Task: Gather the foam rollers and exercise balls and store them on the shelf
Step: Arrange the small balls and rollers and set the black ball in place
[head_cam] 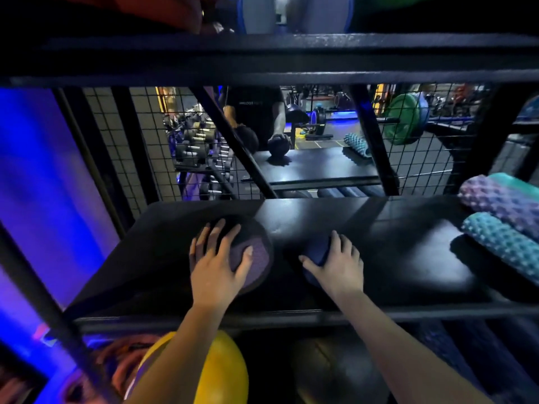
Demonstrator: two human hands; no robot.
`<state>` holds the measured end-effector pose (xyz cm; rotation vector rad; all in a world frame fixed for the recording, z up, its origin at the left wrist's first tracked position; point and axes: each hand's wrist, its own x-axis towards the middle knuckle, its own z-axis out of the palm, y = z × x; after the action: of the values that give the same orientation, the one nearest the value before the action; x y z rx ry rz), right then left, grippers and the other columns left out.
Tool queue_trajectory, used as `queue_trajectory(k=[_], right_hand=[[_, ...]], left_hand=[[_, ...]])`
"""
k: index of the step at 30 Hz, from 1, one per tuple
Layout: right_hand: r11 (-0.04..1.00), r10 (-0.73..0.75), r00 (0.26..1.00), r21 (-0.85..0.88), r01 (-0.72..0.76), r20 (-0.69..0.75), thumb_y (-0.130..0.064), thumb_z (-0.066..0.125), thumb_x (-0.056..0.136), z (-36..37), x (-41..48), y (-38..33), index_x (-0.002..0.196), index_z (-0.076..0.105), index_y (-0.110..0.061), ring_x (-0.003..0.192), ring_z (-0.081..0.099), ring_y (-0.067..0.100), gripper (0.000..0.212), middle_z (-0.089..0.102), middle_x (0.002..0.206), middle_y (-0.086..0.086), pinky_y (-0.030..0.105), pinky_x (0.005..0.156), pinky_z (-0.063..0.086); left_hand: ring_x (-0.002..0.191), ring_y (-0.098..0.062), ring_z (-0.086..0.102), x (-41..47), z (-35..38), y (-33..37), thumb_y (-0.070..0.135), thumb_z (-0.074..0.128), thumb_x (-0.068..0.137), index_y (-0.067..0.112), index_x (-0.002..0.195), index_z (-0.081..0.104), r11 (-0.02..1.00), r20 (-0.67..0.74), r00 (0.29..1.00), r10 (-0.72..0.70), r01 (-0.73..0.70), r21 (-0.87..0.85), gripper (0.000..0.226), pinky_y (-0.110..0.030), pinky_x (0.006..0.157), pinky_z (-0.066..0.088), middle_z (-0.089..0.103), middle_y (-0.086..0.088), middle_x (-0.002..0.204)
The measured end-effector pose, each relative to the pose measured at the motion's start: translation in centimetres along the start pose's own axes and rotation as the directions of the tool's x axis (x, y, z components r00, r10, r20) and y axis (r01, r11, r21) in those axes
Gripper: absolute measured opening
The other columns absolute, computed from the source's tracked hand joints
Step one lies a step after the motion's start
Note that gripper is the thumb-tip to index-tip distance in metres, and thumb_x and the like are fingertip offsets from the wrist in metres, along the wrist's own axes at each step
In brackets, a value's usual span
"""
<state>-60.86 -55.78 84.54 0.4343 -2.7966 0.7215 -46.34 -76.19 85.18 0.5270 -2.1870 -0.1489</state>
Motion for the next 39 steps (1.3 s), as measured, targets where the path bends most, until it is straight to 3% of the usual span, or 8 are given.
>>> queue_trajectory(k=[3,8,13,18,22,27,33,39], right_hand=[[0.999,0.036,0.99,-0.017,-0.034,0.134,-0.092,0.066,0.046,-0.9,0.3,-0.2,0.154,0.024,-0.021,0.137,0.039,0.042,0.136,0.037,0.152,0.014,0.056,0.111,0.035],[0.989,0.117,0.955,0.057,-0.138,0.271,-0.073,0.089,0.031,-1.6,1.2,-0.1,0.151,0.017,-0.028,0.135,0.036,0.046,0.147,0.031,0.149,0.014,0.06,0.111,0.036],[0.997,0.072,0.984,-0.044,-0.066,0.163,-0.057,0.092,0.048,-0.4,-0.1,-1.4,0.152,0.018,-0.023,0.128,0.039,0.048,0.132,0.032,0.146,0.016,0.059,0.102,0.045],[0.988,0.041,0.993,-0.151,-0.023,0.115,-0.061,0.088,0.049,-0.2,-1.0,-2.6,0.148,0.024,-0.025,0.123,0.041,0.049,0.123,0.034,0.143,0.016,0.059,0.096,0.048],[0.996,0.061,0.979,-0.07,-0.048,0.194,-0.064,0.088,0.042,-0.5,-2.5,-5.5,0.141,0.031,-0.025,0.124,0.043,0.046,0.121,0.043,0.136,0.015,0.056,0.099,0.046],[0.985,-0.089,0.936,0.173,0.03,0.34,-0.07,0.084,0.034,1.1,-5.0,-12.6,0.144,0.033,-0.026,0.127,0.049,0.038,0.129,0.049,0.135,0.011,0.047,0.108,0.044],[0.947,-0.083,0.918,0.318,-0.049,0.389,-0.072,0.08,0.033,3.7,-5.4,-14.9,0.148,0.035,-0.025,0.131,0.049,0.033,0.132,0.047,0.14,0.012,0.042,0.111,0.044],[0.961,-0.056,0.883,0.265,-0.079,0.465,-0.075,0.083,0.041,3.7,-4.7,-15.2,0.148,0.033,-0.02,0.132,0.048,0.034,0.131,0.042,0.141,0.015,0.04,0.112,0.042]], left_hand=[[0.142,-0.029,0.041,-1.8,-2.5,-3.8,0.052,0.047,0.094,0.019,0.136,0.057,0.983,0.028,0.991,-0.131,0.134,-0.125,0.054,-0.047,0.116,0.035,0.051,-0.005,0.148],[0.118,-0.042,0.053,-0.4,-7.1,-6.9,0.06,0.038,0.094,0.008,0.12,0.05,0.896,-0.02,0.899,-0.437,0.433,-0.096,0.06,-0.052,0.101,0.042,0.056,-0.019,0.121],[0.147,-0.033,0.028,0.7,-6.8,-7.7,0.066,0.05,0.09,0.043,0.144,0.044,0.948,0.093,0.951,-0.294,0.278,0.153,0.059,-0.063,0.114,0.027,0.039,0.005,0.157],[0.139,-0.035,0.037,1.5,-7.9,-11.2,0.074,0.043,0.085,0.045,0.14,0.047,0.916,0.1,0.914,-0.393,0.378,0.136,0.062,-0.059,0.105,0.04,0.045,0.005,0.153],[0.14,-0.035,0.038,1.3,-7.5,-10.1,0.071,0.046,0.086,0.044,0.138,0.052,0.944,0.1,0.95,-0.297,0.276,0.181,0.059,-0.058,0.107,0.037,0.047,0.004,0.152],[0.145,-0.034,0.034,1.6,-7.0,-9.4,0.069,0.041,0.089,0.045,0.14,0.05,0.977,0.217,0.965,-0.145,0.105,0.185,0.057,-0.061,0.111,0.032,0.044,0.006,0.155],[0.143,-0.035,0.035,1.4,-8.0,-12.7,0.067,0.039,0.094,0.044,0.144,0.044,0.946,0.163,0.933,-0.321,0.309,0.098,0.055,-0.059,0.108,0.038,0.042,0.005,0.156],[0.138,-0.038,0.039,0.9,-8.3,-13.9,0.066,0.039,0.095,0.042,0.144,0.045,0.962,0.142,0.952,-0.272,0.264,0.073,0.055,-0.061,0.099,0.045,0.044,0.0,0.153]])
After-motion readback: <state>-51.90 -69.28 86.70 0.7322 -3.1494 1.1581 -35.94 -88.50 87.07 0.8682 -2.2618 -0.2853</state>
